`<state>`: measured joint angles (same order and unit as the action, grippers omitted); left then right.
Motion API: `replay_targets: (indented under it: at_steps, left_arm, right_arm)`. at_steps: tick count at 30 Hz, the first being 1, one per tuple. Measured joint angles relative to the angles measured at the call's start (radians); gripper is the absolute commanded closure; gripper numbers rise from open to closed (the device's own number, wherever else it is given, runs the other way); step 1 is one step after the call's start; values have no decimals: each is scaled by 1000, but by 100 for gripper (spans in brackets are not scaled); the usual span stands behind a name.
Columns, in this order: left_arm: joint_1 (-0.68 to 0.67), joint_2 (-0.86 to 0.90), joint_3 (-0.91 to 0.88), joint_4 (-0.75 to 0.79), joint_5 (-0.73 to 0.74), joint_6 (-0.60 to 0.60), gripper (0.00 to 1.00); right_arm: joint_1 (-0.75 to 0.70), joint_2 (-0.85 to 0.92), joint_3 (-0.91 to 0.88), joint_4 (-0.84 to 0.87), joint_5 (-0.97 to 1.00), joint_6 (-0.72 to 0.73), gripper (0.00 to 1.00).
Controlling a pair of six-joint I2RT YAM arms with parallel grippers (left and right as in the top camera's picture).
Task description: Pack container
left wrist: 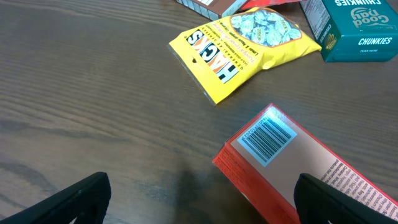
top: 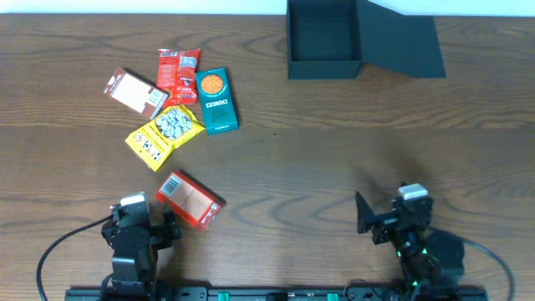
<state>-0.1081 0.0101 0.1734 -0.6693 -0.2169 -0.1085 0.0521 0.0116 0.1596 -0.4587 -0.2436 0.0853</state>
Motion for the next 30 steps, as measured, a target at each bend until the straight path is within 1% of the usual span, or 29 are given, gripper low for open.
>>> replay_targets:
  at_steps: [2, 6, 10, 12, 15, 18, 21, 23, 25, 26, 28, 30]
  left_arm:
    - [0, 0, 0, 0, 0, 0, 5]
    - [0, 0, 0, 0, 0, 0, 5]
    - [0, 0, 0, 0, 0, 0, 5]
    - [0, 0, 0, 0, 0, 0, 5]
    - [0, 0, 0, 0, 0, 0, 5]
    - [0, 0, 0, 0, 0, 0, 5]
    - [0, 0, 0, -1, 0, 0, 5]
    - [0, 0, 0, 0, 0, 0, 5]
    - [0, 0, 0, 0, 0, 0, 5]
    - [0, 0, 0, 0, 0, 0, 5]
    - [0, 0, 0, 0, 0, 0, 5]
    - [1, 0, 0, 1, 0, 0, 5]
  right_arm:
    - [0, 0, 0, 33, -87, 190, 1]
    - [1, 0, 0, 32, -241, 610, 1]
    - [3, 0, 0, 30, -323, 910, 1]
    - [3, 0, -1, 48, -345, 1015, 1]
    - [3, 1, -1, 98, -361, 1075, 1]
    - [3, 22, -2, 164, -371, 1091, 1]
    - [3, 114, -3, 264, -380, 1077, 1]
    - [3, 222, 3, 334, -390, 1046, 1]
    - [4, 337, 19, 362, -389, 1009, 1]
    - [3, 440, 47, 379, -388, 976, 1]
    - [4, 576, 99, 390, -381, 929, 1]
    - [4, 739, 191, 395, -367, 882, 1]
